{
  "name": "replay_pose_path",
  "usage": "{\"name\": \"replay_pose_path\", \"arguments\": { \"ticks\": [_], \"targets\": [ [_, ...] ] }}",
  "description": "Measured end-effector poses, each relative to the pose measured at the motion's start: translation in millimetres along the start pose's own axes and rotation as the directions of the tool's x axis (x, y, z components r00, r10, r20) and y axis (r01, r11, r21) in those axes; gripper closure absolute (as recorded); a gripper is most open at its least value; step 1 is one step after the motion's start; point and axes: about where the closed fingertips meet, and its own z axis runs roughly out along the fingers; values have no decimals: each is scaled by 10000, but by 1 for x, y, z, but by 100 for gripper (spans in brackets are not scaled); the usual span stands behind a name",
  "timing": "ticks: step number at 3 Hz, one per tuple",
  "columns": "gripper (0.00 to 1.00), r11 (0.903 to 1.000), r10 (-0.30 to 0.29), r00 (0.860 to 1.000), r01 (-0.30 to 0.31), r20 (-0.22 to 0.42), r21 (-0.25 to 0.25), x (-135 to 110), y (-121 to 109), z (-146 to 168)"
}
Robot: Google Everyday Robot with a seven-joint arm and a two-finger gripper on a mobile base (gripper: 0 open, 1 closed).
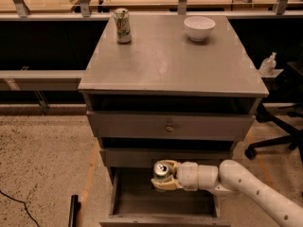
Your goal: Place green can into bottom drawer
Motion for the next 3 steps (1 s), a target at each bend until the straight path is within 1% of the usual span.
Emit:
{"name": "replay_pose_path", "arguments": {
  "ticks": [1, 2, 3],
  "targets": [
    [100, 9993, 354, 9993, -354, 105, -79, 40, 7, 8],
    [100, 9966, 793, 9965, -787, 265, -258, 92, 14, 18],
    [100, 9951, 866, 9960, -853, 226, -503, 132, 11, 27]
  ]
}}
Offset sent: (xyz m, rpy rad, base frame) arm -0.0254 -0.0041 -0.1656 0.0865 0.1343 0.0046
